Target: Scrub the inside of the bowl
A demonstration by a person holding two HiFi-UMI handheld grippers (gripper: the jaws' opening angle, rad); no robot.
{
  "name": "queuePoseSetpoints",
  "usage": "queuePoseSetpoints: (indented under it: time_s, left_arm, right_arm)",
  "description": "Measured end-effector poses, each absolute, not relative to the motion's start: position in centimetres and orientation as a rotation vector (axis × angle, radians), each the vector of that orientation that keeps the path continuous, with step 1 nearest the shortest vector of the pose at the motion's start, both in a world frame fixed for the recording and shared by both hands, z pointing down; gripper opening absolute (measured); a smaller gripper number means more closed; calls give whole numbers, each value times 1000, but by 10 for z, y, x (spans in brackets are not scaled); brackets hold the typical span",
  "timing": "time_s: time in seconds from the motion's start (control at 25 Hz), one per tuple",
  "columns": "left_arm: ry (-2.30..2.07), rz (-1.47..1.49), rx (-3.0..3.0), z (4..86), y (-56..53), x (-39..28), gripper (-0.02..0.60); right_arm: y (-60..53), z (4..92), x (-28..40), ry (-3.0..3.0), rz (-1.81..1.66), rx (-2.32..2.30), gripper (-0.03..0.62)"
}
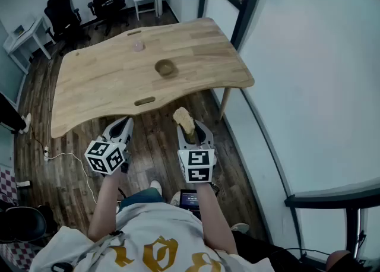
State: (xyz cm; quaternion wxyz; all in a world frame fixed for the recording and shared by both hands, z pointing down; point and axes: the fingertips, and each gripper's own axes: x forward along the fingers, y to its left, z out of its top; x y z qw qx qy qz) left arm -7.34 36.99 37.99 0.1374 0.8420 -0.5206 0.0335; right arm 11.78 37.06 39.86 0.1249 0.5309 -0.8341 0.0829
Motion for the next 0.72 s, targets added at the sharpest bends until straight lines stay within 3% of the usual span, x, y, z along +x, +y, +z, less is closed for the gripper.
queuePoseSetpoints:
  time_s: [0.72]
  left_arm:
    - [-1402, -13, 2423, 390, 339, -65, 2]
  right_arm:
    - [342, 418, 126, -2417, 372, 1537, 183]
